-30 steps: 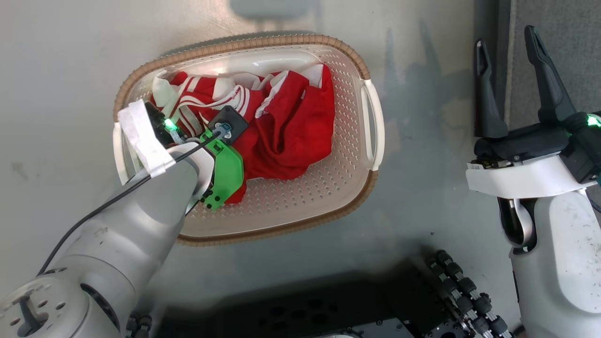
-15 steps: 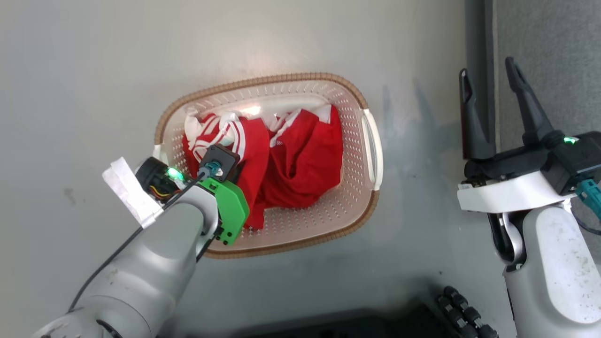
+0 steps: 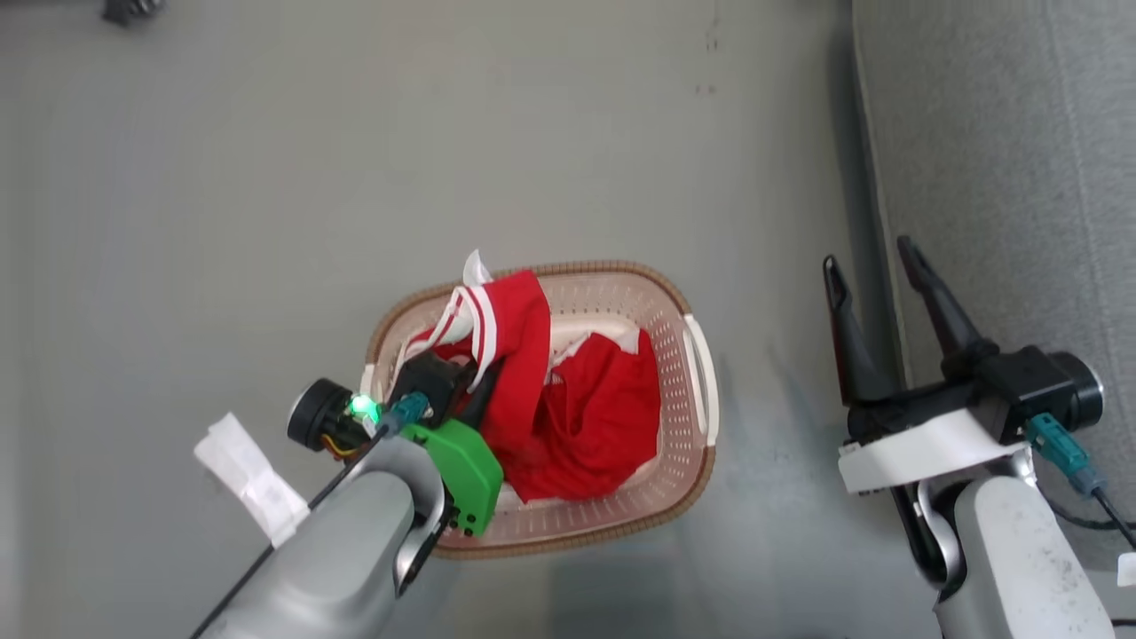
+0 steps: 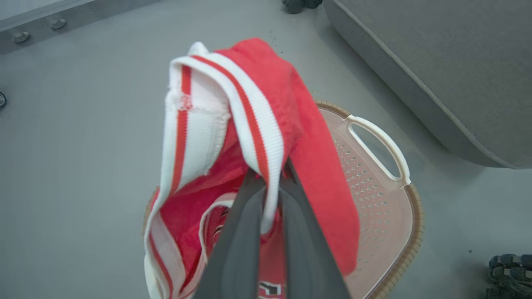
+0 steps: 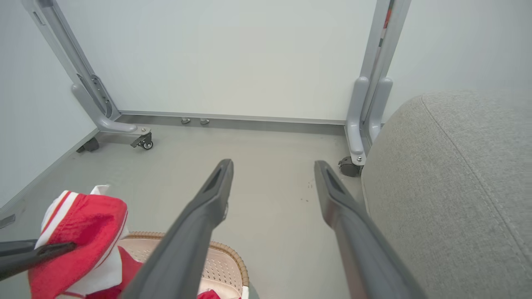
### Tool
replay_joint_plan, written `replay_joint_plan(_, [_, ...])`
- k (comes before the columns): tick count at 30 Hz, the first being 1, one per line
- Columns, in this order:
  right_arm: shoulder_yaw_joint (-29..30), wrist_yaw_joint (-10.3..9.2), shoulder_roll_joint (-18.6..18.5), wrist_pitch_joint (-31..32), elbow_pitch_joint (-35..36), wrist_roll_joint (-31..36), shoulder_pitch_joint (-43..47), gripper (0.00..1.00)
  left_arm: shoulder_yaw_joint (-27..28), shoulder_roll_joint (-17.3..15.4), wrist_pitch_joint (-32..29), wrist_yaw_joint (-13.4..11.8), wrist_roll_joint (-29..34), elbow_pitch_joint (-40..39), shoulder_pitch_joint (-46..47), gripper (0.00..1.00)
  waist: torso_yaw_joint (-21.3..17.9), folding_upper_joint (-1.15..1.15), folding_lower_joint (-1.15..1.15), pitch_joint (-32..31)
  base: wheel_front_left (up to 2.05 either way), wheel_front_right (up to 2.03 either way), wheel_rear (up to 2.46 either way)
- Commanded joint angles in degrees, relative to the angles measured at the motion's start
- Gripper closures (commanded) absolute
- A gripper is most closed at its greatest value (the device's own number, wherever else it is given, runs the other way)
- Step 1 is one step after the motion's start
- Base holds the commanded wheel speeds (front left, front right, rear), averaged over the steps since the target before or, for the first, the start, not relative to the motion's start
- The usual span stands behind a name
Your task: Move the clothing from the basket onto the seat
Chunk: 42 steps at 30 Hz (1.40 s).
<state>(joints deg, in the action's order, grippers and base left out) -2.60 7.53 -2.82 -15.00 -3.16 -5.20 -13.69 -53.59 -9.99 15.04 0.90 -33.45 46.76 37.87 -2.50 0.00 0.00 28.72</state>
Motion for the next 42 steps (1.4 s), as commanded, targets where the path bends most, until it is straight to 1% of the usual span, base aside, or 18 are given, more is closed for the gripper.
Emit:
replay_joint_plan(1, [-0.2,-0.08,-0.2,-0.3,-0.6,-0.5,1.8,0.0,1.5,-0.8,0.2,-0.5,1.2,-1.7,-2.6,1.0,0.6,0.0,0.0,-10.1,0.0,0.0,0.0])
replay_joint_plan(9, [-2.4,-0.08,-0.2,-0.3,-2.4,-2.6,7.4,0.0,11.2,-2.2,0.2,-1.7,5.7,-12.6,-13.5,1.0,-0.4,0.0,0.0,-20.6,0.0,0.0,0.0])
replay_joint_plan(11, [-3.4,-0.08,-0.2,-0.3,-2.9,-3.0,9.7,0.0,14.7,-2.4,0.2,-2.2,8.0,-17.0,-17.5,1.0,-0.7,0.0,0.0,-24.2,0.0,0.0,0.0])
replay_joint_plan(15, [-4.5,-0.08,-0.2,-0.3,-3.1,-3.2,12.0,0.0,18.1,-1.7,0.2,-1.9,10.4,-21.6,-21.3,1.0,-0.7,0.0,0.0,-27.6,0.0,0.0,0.0])
replay_joint_plan(19, [-5.4,-0.08,-0.2,-0.3,-3.3,-3.2,13.4,0.0,19.7,-1.4,0.2,-1.7,14.0,-25.8,-22.7,1.0,-0.3,0.0,0.0,-29.1,0.0,0.0,0.0])
replay_joint_plan(27, [-5.8,-0.08,-0.2,-0.3,-3.2,-2.6,15.3,0.0,21.6,-0.4,0.2,-0.8,18.1,-31.2,-23.6,1.0,0.6,0.0,0.0,-30.6,0.0,0.0,0.0])
replay_joint_plan(35, [-6.4,-0.08,-0.2,-0.3,-3.4,-2.4,16.1,0.0,22.3,0.5,0.2,0.5,19.8,-34.4,-23.8,1.0,0.9,0.0,0.0,-31.1,0.0,0.0,0.0])
replay_joint_plan(42, [-8.4,-0.08,-0.3,-0.3,-3.8,-3.8,15.5,0.0,22.0,0.8,0.2,1.7,20.6,-36.0,-23.3,1.0,0.9,0.0,0.0,-30.9,0.0,0.0,0.0])
